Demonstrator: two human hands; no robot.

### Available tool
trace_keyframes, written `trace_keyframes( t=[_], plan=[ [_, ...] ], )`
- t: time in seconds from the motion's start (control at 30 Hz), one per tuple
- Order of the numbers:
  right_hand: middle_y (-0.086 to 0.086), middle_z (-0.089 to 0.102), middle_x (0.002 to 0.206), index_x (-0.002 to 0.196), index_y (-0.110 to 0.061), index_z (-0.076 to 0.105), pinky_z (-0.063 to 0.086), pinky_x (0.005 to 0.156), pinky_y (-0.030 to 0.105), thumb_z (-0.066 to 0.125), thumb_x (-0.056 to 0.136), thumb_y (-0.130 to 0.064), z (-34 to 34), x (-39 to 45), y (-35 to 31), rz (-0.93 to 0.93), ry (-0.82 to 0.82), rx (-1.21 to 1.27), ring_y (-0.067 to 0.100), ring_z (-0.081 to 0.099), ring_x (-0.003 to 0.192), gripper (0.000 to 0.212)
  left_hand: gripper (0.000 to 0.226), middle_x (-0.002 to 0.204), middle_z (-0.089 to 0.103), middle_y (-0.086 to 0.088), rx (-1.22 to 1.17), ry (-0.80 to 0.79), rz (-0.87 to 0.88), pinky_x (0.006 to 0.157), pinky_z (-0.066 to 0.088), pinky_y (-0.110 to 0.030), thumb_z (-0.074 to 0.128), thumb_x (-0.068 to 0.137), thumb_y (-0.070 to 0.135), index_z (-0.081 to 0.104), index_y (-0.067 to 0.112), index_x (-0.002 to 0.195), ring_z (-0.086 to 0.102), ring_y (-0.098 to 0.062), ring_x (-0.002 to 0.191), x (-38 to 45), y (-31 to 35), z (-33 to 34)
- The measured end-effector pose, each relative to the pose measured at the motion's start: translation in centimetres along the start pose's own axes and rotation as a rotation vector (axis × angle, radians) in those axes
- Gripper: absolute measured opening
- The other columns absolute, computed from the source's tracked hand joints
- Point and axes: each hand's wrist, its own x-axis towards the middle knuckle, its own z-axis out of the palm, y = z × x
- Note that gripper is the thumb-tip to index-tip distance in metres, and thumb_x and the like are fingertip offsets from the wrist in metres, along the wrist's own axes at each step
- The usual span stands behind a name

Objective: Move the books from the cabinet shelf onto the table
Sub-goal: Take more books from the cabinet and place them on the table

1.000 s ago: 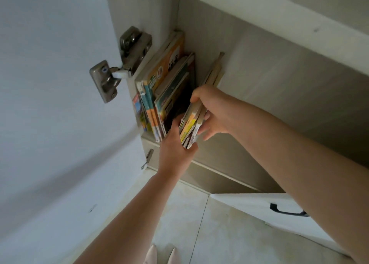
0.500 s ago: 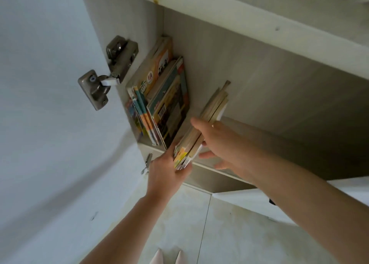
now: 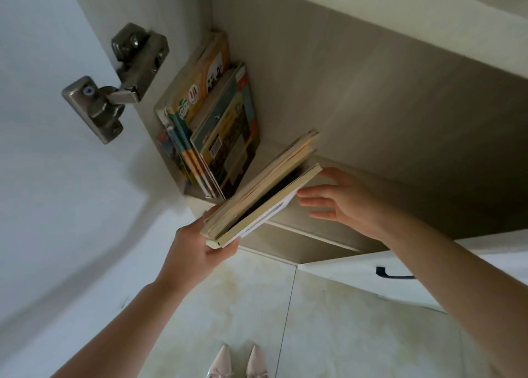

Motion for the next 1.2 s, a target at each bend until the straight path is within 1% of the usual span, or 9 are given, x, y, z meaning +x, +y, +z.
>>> trace_keyframes(
  t=[0.07, 0.17, 0.23, 0.33, 0.47, 0.63, 0.77, 1.03, 1.2],
  plan=[
    [0.004, 0.063, 0.115, 0.133, -0.031, 0.037, 0.055, 0.092, 0.043, 0.056, 0.09, 0.003, 0.5, 0.9, 0.5, -0.1, 0.027, -0.295, 0.02, 0.065, 0.104, 0.059, 0.047, 0.085, 0.059, 0.047, -0.039, 0.017, -0.038, 0.067, 0.046, 0.003, 0.081, 0.071, 0.029, 0.067, 0.015, 0.115, 0.056, 0.027, 0.084, -0.3, -0.3, 0.1],
    [-0.001, 0.047, 0.136, 0.15, -0.029, 0.022, 0.044, 0.086, 0.004, 0.077, 0.079, -0.008, 0.9, 2.3, 0.1, -0.259, -0.084, -0.548, 0.005, 0.054, 0.115, 0.092, 0.049, 0.096, 0.07, 0.023, -0.091, -0.034, -0.021, 0.077, 0.058, -0.026, 0.081, 0.073, 0.022, 0.063, 0.029, 0.118, 0.07, -0.003, 0.088, -0.3, -0.8, -0.2],
    [-0.009, 0.053, 0.123, 0.146, -0.022, 0.034, 0.039, 0.072, -0.005, 0.08, 0.075, -0.005, 0.8, 2.6, -0.6, -0.289, -0.173, -0.594, -0.016, 0.053, 0.1, 0.085, 0.05, 0.099, 0.07, 0.018, -0.12, -0.033, -0.02, 0.08, 0.057, -0.028, 0.078, 0.073, 0.027, 0.06, 0.039, 0.118, 0.07, -0.007, 0.09, -0.5, -0.9, -0.4],
    [-0.016, 0.063, 0.096, 0.113, -0.017, 0.058, 0.046, 0.076, 0.006, 0.079, 0.075, -0.002, 0.5, 3.2, -0.6, -0.294, -0.194, -0.564, -0.02, 0.059, 0.082, 0.045, 0.047, 0.101, 0.066, 0.024, -0.138, 0.005, -0.024, 0.077, 0.052, -0.012, 0.077, 0.073, 0.023, 0.058, 0.042, 0.111, 0.064, 0.005, 0.092, -0.8, -0.9, -0.3],
    [0.001, 0.066, 0.118, 0.121, -0.017, 0.06, 0.046, 0.103, 0.036, 0.08, 0.077, -0.015, 0.5, 4.1, 0.9, -0.277, -0.069, -0.518, 0.013, 0.06, 0.112, 0.048, 0.048, 0.114, 0.069, 0.002, -0.096, 0.036, -0.113, 0.086, 0.054, -0.023, 0.07, 0.079, 0.037, 0.063, 0.017, 0.122, 0.066, -0.007, 0.105, -0.4, -2.0, 0.1],
    [-0.004, 0.066, 0.118, 0.119, -0.015, 0.058, 0.05, 0.092, 0.017, 0.071, 0.083, -0.004, 0.8, 2.8, 1.7, -0.269, -0.093, -0.387, 0.001, 0.063, 0.104, 0.04, 0.054, 0.112, 0.065, 0.022, -0.206, 0.003, -0.266, 0.075, 0.054, -0.015, 0.079, 0.078, 0.023, 0.053, 0.019, 0.126, 0.066, 0.007, 0.096, -0.5, -1.1, -0.3],
    [-0.025, 0.063, 0.107, 0.113, -0.035, 0.053, 0.051, 0.075, 0.009, 0.061, 0.092, -0.013, 1.6, -1.5, 2.2, -0.2, -0.15, -0.256, -0.008, 0.065, 0.098, 0.032, 0.035, 0.093, 0.073, 0.012, -0.389, 0.052, -0.431, 0.063, 0.05, -0.011, 0.078, 0.078, 0.02, 0.059, 0.013, 0.107, 0.069, 0.0, 0.083, -2.3, 1.6, -0.9],
    [-0.012, 0.071, 0.114, 0.122, -0.031, 0.052, 0.06, 0.078, 0.043, 0.06, 0.091, -0.033, 3.8, -13.6, 3.3, -0.017, -0.046, 0.05, 0.015, 0.071, 0.097, 0.032, 0.028, 0.102, 0.074, 0.013, -0.58, 0.078, -0.585, 0.063, 0.057, -0.021, 0.068, 0.089, 0.02, 0.061, 0.023, 0.116, 0.072, -0.011, 0.09, -7.3, 10.7, -4.8],
    [-0.01, 0.071, 0.113, 0.121, -0.035, 0.054, 0.06, 0.079, 0.049, 0.064, 0.09, -0.027, 5.9, -21.9, 2.3, -0.026, 0.02, 0.14, 0.02, 0.072, 0.097, 0.034, 0.041, 0.091, 0.075, 0.008, -0.628, 0.17, -0.771, 0.069, 0.061, -0.04, 0.064, 0.092, 0.025, 0.04, 0.037, 0.122, 0.074, -0.017, 0.08, -10.6, 17.0, -8.1]
  ],
)
